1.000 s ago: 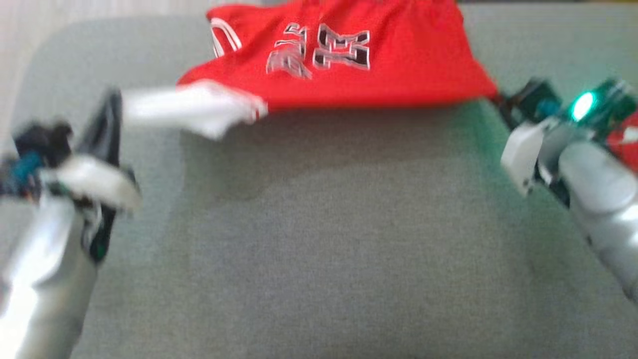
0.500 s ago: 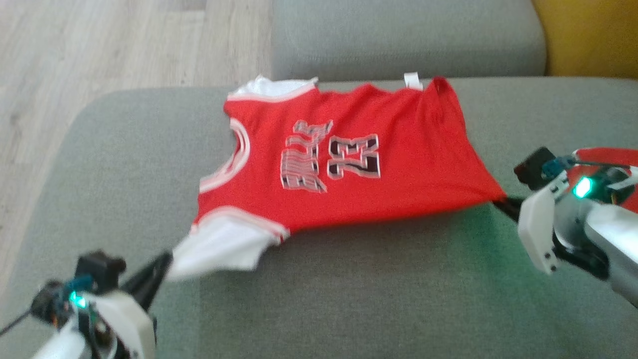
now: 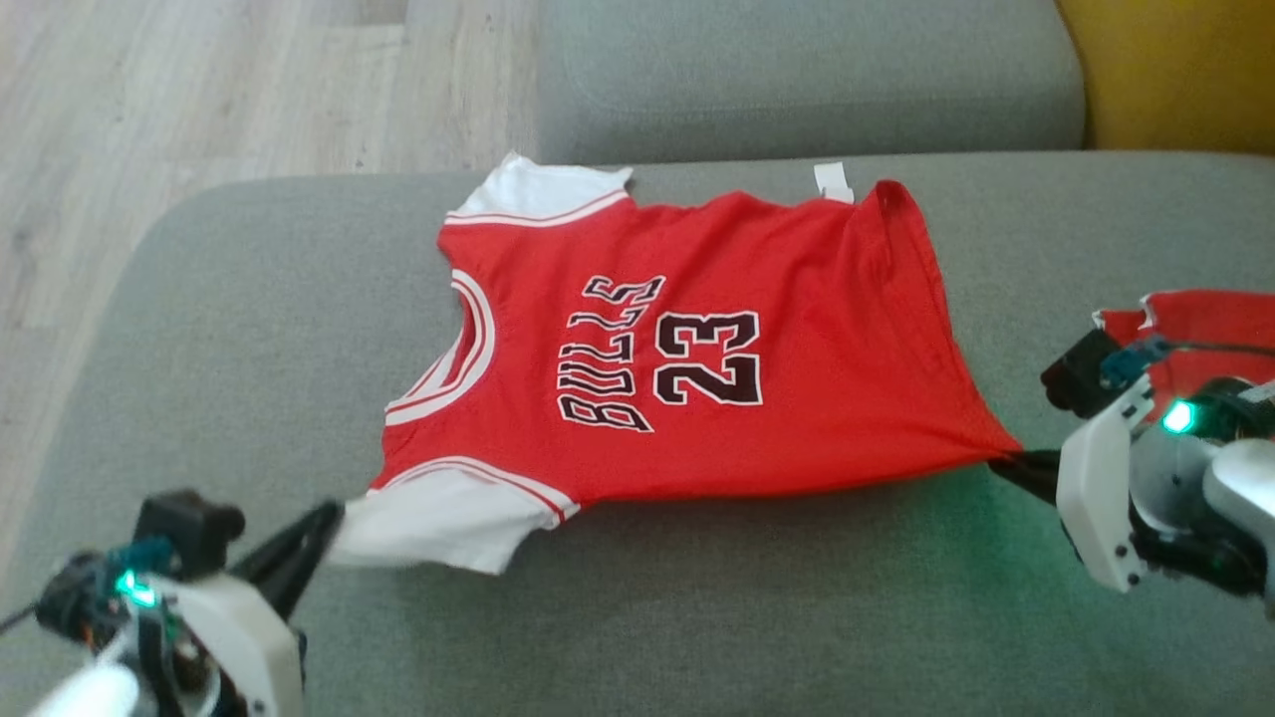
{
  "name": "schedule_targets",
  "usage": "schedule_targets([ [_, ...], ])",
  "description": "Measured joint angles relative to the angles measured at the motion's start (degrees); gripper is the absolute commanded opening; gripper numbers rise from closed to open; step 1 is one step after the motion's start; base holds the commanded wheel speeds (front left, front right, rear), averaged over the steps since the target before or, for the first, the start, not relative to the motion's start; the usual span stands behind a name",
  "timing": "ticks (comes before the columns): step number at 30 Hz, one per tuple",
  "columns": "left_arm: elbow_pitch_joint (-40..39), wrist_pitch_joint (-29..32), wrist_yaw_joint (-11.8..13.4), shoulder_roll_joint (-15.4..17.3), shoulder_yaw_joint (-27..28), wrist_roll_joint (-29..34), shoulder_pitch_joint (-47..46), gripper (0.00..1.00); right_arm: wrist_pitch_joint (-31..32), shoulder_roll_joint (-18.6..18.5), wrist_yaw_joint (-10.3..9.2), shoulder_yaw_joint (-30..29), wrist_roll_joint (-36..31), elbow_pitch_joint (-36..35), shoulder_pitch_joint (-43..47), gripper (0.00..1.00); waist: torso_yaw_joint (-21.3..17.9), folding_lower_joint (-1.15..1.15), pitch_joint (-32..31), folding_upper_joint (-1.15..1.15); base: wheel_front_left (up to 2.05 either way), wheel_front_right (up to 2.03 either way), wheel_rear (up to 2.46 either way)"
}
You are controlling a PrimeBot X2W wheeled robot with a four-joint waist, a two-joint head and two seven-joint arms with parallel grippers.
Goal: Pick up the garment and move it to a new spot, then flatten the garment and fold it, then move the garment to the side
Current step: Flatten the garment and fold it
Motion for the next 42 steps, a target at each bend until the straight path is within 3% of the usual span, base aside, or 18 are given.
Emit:
schedule_targets([
  [4,1.86,0.91,0.02,-0.81,0.11,1.29,-6.38,0.00,-1.03,0.33,0.00,-0.03,1.13,1.19,-3.52,0.00,-0.44,0.01,2.54,0.00,0.00,0.00,0.00],
  [12,10.06,2.97,-2.96,-4.25,-0.35,2.86,-20.08,0.00,-2.85,2.72,0.00,-0.31,1.52,5.63,-8.70,0.00,-0.67,0.02,7.70,0.00,0.00,0.00,0.00],
  [20,20.70,3.99,-5.36,-6.66,-4.91,6.27,-31.03,0.00,-3.33,6.50,0.00,-0.29,1.31,9.36,-12.17,0.00,-1.32,0.02,11.70,0.00,0.00,0.00,0.00],
  [30,31.33,1.19,-6.02,-10.63,-10.70,9.24,-42.57,0.00,-5.41,9.77,0.00,-0.21,-0.97,13.80,-15.52,0.00,-2.62,0.01,15.76,0.00,0.00,0.00,0.00],
  [31,32.49,0.00,-6.02,-11.28,-10.79,9.68,-43.57,0.62,-6.42,10.10,0.00,-0.21,-1.22,14.71,-15.97,0.90,-2.71,0.01,16.09,0.00,0.00,0.00,0.00],
  [32,33.73,-1.23,-5.93,-12.00,-10.77,10.10,-44.46,1.00,-7.65,10.56,0.00,-0.35,-1.19,15.77,-16.44,1.00,-2.80,0.01,16.36,0.00,0.00,0.00,0.00],
  [37,38.30,-9.32,-2.58,-15.17,-8.84,10.87,-46.50,1.00,-16.61,13.22,0.00,-3.87,-1.02,20.36,-17.43,1.00,-3.11,0.01,16.53,0.00,0.00,0.00,0.00],
  [42,40.54,-22.36,1.24,-18.73,-3.53,8.51,-46.41,1.00,-33.83,18.00,0.00,-13.74,0.05,27.59,-17.48,1.00,-3.15,0.00,15.07,0.00,0.00,0.00,0.00],
])
